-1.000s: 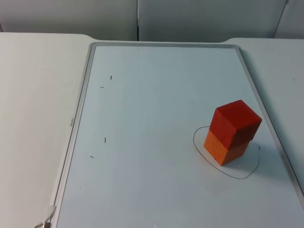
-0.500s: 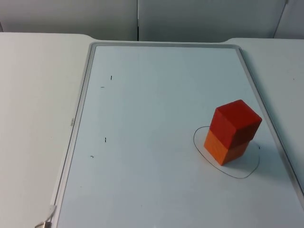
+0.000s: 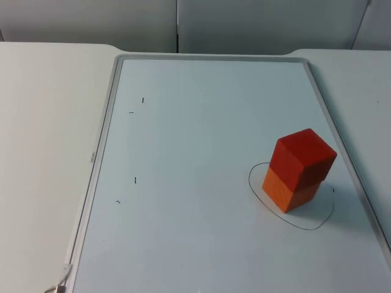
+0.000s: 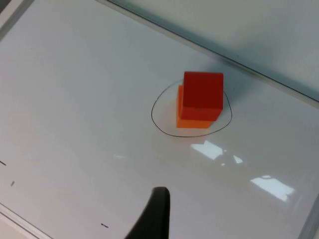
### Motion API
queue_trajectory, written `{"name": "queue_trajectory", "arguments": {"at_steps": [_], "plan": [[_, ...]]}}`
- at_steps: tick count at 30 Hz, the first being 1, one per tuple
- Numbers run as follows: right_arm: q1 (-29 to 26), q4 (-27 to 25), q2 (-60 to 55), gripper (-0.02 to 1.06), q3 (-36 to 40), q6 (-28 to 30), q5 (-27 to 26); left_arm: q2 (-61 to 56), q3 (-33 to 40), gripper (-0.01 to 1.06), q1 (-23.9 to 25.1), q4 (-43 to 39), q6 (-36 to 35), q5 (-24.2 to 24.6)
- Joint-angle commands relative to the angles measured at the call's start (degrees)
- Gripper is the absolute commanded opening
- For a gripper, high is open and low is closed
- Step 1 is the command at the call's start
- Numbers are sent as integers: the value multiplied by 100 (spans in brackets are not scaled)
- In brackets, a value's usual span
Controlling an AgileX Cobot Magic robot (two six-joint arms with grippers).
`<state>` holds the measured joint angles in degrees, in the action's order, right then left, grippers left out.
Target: Pick up one cube with the left hand and another cube with the right hand. First place the cube in the right hand at the target position, then stack the cube in the left hand on top.
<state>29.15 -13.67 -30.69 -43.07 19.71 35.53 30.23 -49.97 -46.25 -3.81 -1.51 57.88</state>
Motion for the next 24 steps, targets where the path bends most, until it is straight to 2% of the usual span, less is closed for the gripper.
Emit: {"name": "queue_trajectory", "arguments": {"at_steps": [1,4,7,13,16,19,24], "plan": [[-4,-21,136,101,19,140,207,-31,11,84,-16,64,-36,199],[-4,-21,365,101,19,208,662,-98,33,84,-16,81,-36,525],[-4,-21,604,101,34,196,957,-318,274,84,-16,91,-36,522],[-4,-124,1288,101,657,107,880,-1134,940,84,-16,104,-182,509],[-4,-124,1709,101,1133,-191,880,-1814,1280,84,-16,196,-405,524],[-4,-124,2018,101,1324,-325,956,-2385,1324,84,-16,310,-405,708],[-4,-58,2419,101,1348,-192,1297,-3023,1347,84,-16,326,-429,1007]]}}
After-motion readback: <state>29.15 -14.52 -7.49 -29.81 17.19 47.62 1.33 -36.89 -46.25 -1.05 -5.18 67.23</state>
